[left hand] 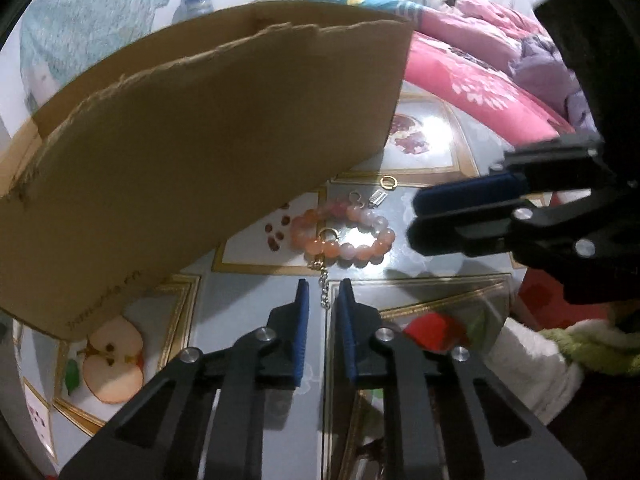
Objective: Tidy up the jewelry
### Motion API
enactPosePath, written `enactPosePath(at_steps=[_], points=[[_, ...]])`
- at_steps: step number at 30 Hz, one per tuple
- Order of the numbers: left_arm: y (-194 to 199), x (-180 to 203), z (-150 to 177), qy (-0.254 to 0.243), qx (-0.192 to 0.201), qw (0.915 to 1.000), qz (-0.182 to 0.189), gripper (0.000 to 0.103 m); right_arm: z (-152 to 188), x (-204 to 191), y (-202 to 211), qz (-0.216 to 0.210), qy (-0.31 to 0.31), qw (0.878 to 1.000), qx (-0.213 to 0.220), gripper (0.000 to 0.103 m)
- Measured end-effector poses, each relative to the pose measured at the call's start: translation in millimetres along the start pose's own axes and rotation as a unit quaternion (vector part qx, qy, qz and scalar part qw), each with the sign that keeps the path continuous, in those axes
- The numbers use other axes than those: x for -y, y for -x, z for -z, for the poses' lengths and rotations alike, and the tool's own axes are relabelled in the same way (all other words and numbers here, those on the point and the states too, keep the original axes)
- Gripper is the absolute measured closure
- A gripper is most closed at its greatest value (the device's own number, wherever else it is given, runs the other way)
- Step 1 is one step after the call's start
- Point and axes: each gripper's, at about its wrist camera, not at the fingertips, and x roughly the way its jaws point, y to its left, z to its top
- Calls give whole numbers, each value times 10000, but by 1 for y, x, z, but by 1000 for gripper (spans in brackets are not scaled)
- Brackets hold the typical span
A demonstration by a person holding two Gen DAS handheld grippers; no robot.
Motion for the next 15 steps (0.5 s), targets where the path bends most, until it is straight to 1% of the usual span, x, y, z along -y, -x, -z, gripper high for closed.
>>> enactPosePath(at_steps=[2, 4, 6, 10, 15], points=[[-1, 2, 0, -34, 28, 10000, -42, 92, -1, -8, -2, 132, 342, 9993, 7, 82], [-3, 1, -1, 19, 47, 10000, -62, 100, -2, -13, -6, 266, 716, 9971, -14, 82], [-2, -3, 0, 68, 61, 9999, -55, 102, -2, -20, -13, 362, 1144, 9927, -78, 82], [2, -2, 5, 113, 81, 9999, -65, 102, 1, -28, -28, 569, 1696, 9835, -270, 82], [7, -5, 11, 302, 92, 9994, -122, 103, 5, -33, -36, 740, 2010, 9761, -364, 82]])
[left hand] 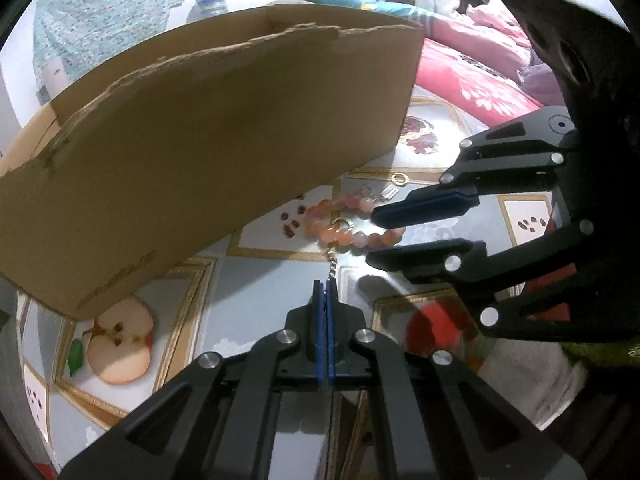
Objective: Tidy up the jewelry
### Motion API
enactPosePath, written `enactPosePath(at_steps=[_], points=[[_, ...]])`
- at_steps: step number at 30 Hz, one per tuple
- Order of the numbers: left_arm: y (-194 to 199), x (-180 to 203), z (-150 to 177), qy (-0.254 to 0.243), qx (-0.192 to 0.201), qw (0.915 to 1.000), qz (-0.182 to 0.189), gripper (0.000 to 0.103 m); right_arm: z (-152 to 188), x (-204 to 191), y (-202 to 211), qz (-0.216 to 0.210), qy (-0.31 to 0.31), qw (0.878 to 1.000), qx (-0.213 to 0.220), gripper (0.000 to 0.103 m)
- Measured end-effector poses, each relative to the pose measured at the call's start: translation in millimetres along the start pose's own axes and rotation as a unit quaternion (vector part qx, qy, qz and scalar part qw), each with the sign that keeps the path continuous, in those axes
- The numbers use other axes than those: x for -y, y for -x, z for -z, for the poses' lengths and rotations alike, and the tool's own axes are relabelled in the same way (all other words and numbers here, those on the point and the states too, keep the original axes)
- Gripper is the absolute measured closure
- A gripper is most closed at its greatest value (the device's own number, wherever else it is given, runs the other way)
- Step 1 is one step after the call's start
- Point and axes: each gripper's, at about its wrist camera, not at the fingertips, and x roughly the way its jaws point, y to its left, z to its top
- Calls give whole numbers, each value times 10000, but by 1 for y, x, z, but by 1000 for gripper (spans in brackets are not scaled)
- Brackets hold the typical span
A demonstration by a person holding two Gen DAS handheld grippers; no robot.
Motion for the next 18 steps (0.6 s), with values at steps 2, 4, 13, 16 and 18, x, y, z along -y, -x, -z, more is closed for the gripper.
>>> enactPosePath(at_steps=[2, 4, 13, 16, 18], points=[[4, -6, 4, 120, 1, 9999, -36, 103, 0, -2, -2, 60, 45, 10000, -35, 82], [7, -13, 8, 239, 15, 9997, -43, 103, 0, -3, -5, 156, 78, 9998, -66, 85], [23, -39, 23, 736, 93, 9968, -285, 103, -11, 7, 3, 159, -353, 9991, 188, 96], [28, -52, 28, 909, 113, 9953, -328, 103, -15, 15, 20, 111, -571, 9973, 448, 96], [31, -58, 30, 996, 138, 9942, -371, 103, -19, 19, 27, 67, -711, 9956, 610, 96]])
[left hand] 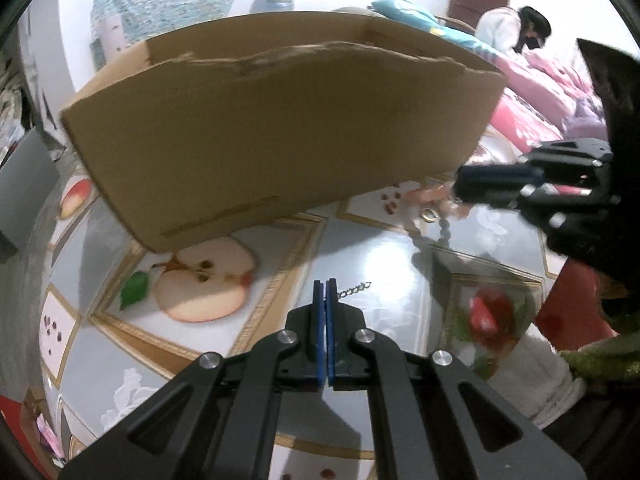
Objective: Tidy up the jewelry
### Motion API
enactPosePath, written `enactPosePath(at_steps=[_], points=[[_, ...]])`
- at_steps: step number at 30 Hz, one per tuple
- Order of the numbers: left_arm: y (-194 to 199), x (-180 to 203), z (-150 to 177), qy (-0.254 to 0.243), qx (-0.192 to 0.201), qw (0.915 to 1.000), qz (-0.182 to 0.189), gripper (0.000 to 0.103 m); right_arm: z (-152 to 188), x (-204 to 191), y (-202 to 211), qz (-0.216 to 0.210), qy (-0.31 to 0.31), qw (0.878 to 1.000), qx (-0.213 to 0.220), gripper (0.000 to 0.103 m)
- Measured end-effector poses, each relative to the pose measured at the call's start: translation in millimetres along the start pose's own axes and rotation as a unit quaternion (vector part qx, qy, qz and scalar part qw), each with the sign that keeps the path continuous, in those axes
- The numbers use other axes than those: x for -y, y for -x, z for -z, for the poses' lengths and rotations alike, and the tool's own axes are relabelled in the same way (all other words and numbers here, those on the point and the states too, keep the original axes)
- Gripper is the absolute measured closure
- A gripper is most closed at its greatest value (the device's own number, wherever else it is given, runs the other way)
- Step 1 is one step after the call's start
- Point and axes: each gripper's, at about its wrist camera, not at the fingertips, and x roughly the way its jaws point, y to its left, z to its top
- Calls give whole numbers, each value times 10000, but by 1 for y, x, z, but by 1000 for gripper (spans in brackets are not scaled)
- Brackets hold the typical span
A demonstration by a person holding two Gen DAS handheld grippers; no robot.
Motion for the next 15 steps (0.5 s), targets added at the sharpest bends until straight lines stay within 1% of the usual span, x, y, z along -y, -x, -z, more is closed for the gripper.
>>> enactPosePath(at_steps=[4, 8, 11, 14, 15], points=[[5, -13, 1, 149, 66, 9998, -117, 103, -13, 0, 10, -163, -188, 9994, 233, 96], [11, -28, 4, 299, 115, 9991, -289, 103, -18, -16, 16, -416, -33, 9984, 378, 96], [13, -39, 7, 428, 110, 9982, -400, 103, -12, -43, 6, -556, 212, 9978, 284, 96], [14, -43, 7, 503, 111, 9978, -418, 103, -2, -64, -7, -767, 423, 9961, -34, 96], [13, -42, 6, 506, 111, 9978, -419, 103, 1, -66, -10, -819, 442, 9956, -84, 91]])
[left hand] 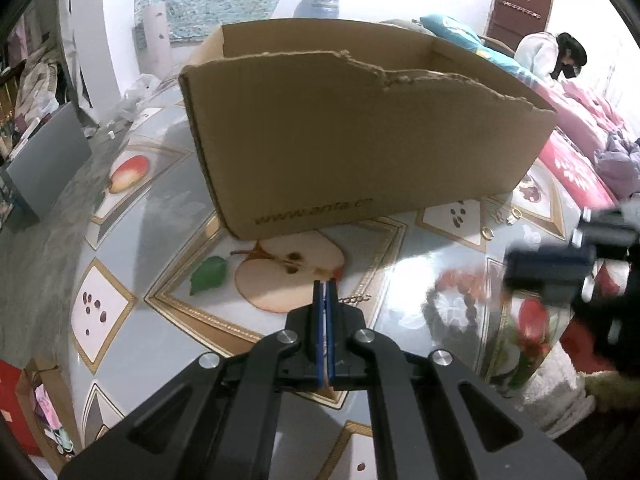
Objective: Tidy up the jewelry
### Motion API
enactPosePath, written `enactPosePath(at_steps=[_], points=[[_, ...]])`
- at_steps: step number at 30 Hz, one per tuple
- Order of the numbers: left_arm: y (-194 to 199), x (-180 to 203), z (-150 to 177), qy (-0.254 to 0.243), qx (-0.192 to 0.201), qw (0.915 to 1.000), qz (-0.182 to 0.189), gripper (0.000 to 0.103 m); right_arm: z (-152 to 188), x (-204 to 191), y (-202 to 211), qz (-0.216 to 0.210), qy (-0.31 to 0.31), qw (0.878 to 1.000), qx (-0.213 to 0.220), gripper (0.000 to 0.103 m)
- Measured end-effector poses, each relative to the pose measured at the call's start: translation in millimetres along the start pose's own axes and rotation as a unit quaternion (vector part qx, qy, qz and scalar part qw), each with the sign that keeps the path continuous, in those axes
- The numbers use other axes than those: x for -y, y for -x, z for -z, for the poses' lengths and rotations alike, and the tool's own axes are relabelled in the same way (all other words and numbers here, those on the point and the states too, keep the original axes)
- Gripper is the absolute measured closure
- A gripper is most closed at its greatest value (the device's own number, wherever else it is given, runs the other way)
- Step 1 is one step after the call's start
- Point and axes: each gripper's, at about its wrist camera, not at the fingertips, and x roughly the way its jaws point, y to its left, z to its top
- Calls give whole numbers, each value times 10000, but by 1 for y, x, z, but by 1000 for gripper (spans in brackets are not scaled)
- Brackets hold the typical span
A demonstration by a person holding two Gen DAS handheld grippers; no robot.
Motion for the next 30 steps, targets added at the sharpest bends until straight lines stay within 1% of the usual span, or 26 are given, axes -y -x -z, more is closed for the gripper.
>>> enactPosePath(at_steps=[1, 2, 3, 4, 6, 8, 10, 12, 13, 19, 24, 30], points=[[0, 1, 0, -5, 0, 10000, 7, 103, 2, -2, -1, -67, 13, 10000, -45, 87], [-1, 3, 0, -14, 1, 10000, 9, 103, 4, -3, 0, -115, 2, 9999, -58, 75], [-1, 4, 0, -30, 2, 10000, 22, 103, 5, -1, 4, -114, -50, 9999, 9, 70], [-2, 6, 0, -37, 3, 10000, 30, 103, 6, 3, 8, -99, -141, 9998, 84, 67], [-3, 5, -1, -57, 3, 10000, 51, 103, 4, 16, 9, -41, -425, 9990, 158, 67], [-3, 4, 0, -73, 4, 9999, 69, 103, 6, 37, 11, 99, -778, 9967, 207, 67], [-3, 4, 0, -84, 3, 9999, 77, 103, 9, 55, 8, 288, -968, 9947, 187, 70], [-4, 4, 1, -95, -10, 9999, 79, 103, 12, 63, 3, 413, -945, 9946, 115, 75], [-4, 4, 1, -100, -18, 9999, 70, 103, 12, 66, 1, 466, -906, 9948, 70, 77], [-8, 5, -1, -90, -78, 9999, 52, 103, 20, 72, -15, 544, -702, 9959, -183, 89], [-10, 7, -4, -125, -120, 9998, 56, 103, 22, 76, -20, 561, -609, 9965, -123, 94], [-13, 8, -6, -131, -117, 9998, 70, 103, 21, 81, -20, 510, -616, 9968, -60, 95]])
